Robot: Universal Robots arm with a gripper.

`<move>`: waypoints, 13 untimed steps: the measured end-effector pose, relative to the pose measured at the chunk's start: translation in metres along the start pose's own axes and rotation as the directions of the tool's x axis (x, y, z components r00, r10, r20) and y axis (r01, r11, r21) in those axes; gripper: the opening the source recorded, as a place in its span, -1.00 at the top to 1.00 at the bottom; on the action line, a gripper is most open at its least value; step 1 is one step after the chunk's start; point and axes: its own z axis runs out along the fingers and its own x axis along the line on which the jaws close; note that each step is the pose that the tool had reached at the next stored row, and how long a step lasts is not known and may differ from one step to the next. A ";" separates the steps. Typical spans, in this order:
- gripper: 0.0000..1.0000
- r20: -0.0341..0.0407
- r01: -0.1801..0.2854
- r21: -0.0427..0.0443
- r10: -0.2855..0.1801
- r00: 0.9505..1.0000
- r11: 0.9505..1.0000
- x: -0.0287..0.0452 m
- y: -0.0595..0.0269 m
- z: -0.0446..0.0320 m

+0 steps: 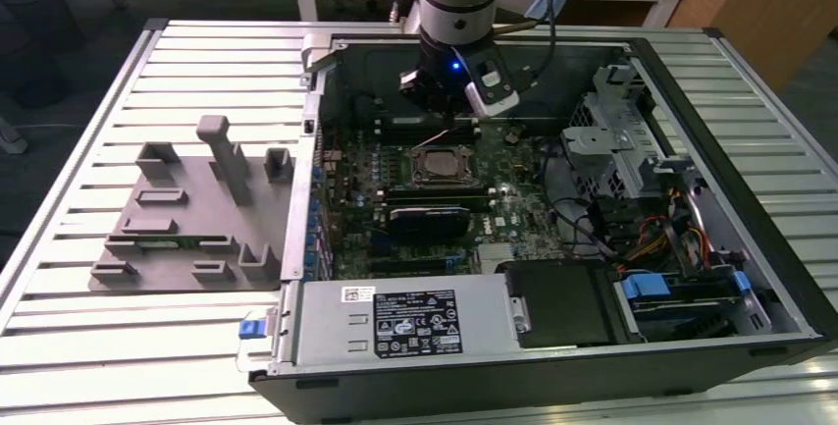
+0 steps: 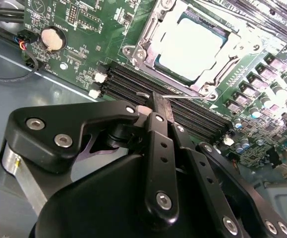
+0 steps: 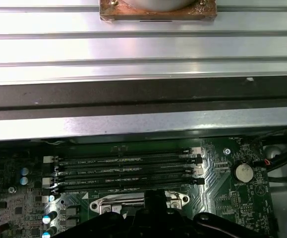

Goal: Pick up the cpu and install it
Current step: 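Install the first cpu locking lever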

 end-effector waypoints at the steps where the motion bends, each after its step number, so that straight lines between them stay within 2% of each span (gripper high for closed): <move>1: 0.79 0.001 0.000 0.000 0.000 1.000 1.000 0.0000 0.0000 0.0001; 13: 0.79 0.006 -0.001 0.011 0.001 1.000 1.000 -0.0001 -0.0003 0.0016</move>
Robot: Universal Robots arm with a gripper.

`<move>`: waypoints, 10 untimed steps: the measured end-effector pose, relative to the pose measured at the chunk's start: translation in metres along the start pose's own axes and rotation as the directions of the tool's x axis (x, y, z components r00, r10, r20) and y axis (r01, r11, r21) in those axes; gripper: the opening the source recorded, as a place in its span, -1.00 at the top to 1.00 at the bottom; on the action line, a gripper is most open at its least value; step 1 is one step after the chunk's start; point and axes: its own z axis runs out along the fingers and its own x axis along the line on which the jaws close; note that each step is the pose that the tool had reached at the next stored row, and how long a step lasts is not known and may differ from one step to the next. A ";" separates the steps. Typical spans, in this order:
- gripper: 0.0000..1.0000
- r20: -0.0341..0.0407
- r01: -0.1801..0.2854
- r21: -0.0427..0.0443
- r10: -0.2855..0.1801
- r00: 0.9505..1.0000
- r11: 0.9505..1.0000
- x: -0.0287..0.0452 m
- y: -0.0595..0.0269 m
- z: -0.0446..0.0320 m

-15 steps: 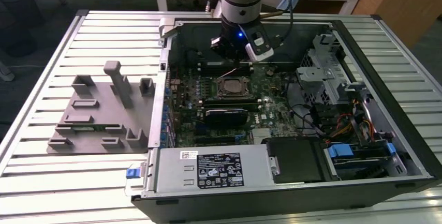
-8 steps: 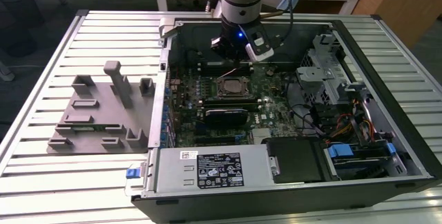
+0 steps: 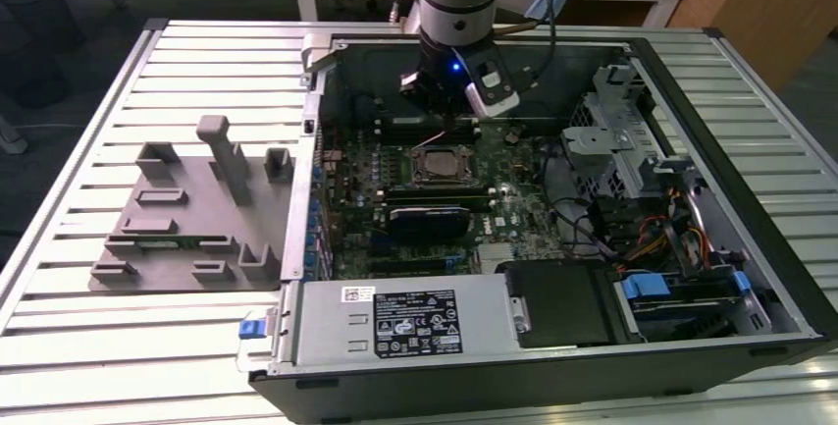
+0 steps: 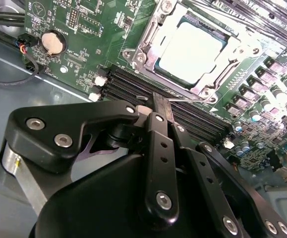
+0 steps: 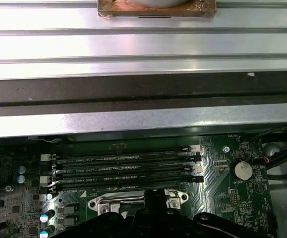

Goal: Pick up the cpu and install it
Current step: 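Install the first cpu locking lever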

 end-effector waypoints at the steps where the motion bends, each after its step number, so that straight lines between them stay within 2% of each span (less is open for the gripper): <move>1: 0.79 0.000 0.000 0.001 0.000 1.000 1.000 0.0000 -0.0001 0.0002; 5: 0.79 0.003 -0.001 0.003 0.001 1.000 1.000 0.0001 -0.0002 0.0012; 10: 0.79 0.009 -0.001 0.012 0.001 1.000 1.000 0.0002 -0.0004 0.0029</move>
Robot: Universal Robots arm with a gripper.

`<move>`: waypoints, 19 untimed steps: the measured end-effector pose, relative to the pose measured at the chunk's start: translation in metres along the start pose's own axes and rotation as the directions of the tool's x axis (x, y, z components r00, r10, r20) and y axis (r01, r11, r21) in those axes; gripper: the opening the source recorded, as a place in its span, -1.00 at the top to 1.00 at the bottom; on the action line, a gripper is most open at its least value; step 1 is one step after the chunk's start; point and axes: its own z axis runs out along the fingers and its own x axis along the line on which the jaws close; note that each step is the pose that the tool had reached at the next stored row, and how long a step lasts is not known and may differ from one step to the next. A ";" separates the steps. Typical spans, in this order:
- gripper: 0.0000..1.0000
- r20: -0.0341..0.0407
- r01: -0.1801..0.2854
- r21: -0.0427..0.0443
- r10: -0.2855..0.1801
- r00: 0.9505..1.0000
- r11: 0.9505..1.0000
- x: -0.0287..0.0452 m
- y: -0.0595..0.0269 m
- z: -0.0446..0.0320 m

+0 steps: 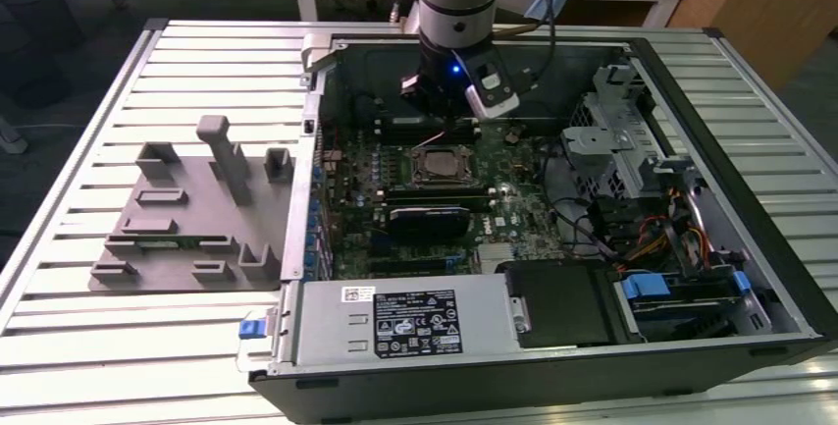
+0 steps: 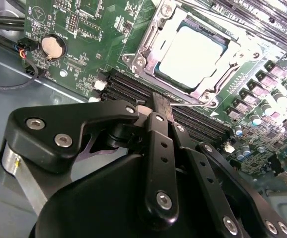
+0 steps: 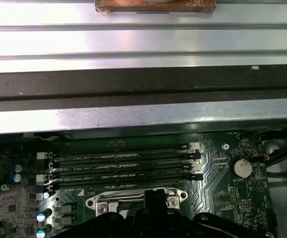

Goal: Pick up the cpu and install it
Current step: 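Install the first cpu locking lever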

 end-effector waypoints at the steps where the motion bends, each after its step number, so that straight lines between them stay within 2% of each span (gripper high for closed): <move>1: 0.79 0.001 0.000 0.003 0.000 1.000 1.000 0.0000 0.0000 0.0005; 4: 0.79 0.004 0.000 0.012 0.000 1.000 1.000 0.0002 0.0003 0.0024; 11: 0.79 0.004 -0.001 0.017 0.001 1.000 1.000 0.0008 0.0049 0.0061; 15: 0.79 0.006 -0.005 0.027 0.004 1.000 1.000 0.0010 0.0052 0.0080; 19: 0.79 0.008 -0.008 0.033 0.007 1.000 0.999 0.0012 0.0058 0.0095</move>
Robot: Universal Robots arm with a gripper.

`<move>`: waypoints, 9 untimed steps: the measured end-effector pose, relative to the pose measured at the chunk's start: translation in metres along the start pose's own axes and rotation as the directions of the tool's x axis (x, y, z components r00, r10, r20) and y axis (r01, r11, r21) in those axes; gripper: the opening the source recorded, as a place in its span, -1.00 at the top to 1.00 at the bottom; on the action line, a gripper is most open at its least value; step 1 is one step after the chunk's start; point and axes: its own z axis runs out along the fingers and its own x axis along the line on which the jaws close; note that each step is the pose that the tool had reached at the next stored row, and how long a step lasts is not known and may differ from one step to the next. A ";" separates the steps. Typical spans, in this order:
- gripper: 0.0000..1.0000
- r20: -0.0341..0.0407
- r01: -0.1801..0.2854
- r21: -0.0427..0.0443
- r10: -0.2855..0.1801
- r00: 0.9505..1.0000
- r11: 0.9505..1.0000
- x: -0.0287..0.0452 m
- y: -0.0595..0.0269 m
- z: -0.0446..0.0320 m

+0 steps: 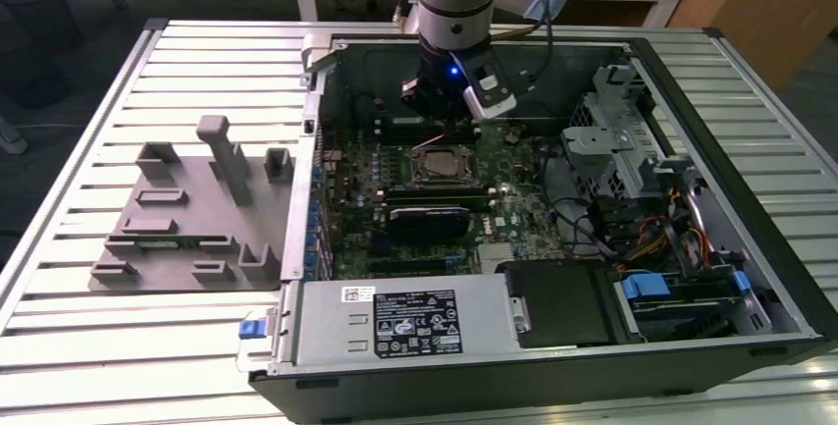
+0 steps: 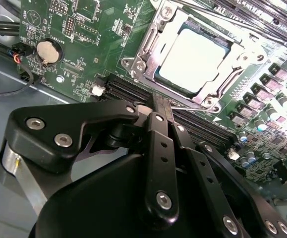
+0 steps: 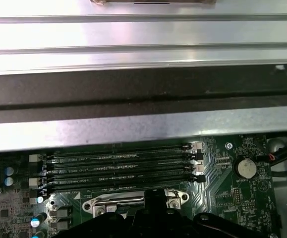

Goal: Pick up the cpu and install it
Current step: 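Install the first cpu locking lever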

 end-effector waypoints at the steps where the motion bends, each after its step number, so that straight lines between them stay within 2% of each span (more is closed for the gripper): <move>1: 0.79 0.000 -0.001 0.002 0.001 1.000 1.000 0.0000 0.0002 0.0003; 9: 0.79 0.005 -0.017 0.010 0.017 1.000 1.000 0.0002 0.0009 0.0019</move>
